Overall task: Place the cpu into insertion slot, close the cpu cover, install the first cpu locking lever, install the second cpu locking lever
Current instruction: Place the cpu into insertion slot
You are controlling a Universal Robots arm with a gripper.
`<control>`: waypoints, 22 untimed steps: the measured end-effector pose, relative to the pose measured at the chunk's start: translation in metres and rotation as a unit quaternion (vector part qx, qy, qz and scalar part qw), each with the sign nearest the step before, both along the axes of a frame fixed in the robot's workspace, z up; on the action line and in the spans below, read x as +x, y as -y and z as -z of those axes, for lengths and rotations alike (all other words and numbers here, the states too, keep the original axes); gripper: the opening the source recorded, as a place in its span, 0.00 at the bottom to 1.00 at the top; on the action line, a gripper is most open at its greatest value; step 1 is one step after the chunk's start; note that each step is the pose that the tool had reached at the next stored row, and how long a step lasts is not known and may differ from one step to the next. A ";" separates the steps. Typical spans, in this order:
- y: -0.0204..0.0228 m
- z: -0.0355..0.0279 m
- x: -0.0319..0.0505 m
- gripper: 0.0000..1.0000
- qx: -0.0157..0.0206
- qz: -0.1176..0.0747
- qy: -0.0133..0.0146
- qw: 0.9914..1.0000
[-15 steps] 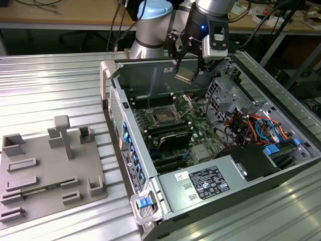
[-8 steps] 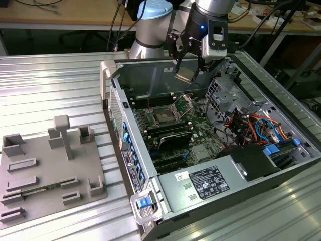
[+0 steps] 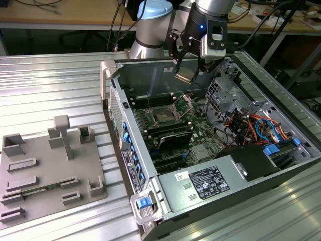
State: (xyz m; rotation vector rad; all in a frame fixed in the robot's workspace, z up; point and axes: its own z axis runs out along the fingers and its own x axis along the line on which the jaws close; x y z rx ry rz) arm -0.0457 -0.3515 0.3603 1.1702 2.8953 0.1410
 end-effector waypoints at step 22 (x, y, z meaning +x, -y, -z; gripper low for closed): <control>0.0000 0.0000 -0.0005 0.55 0.000 0.056 0.000 0.998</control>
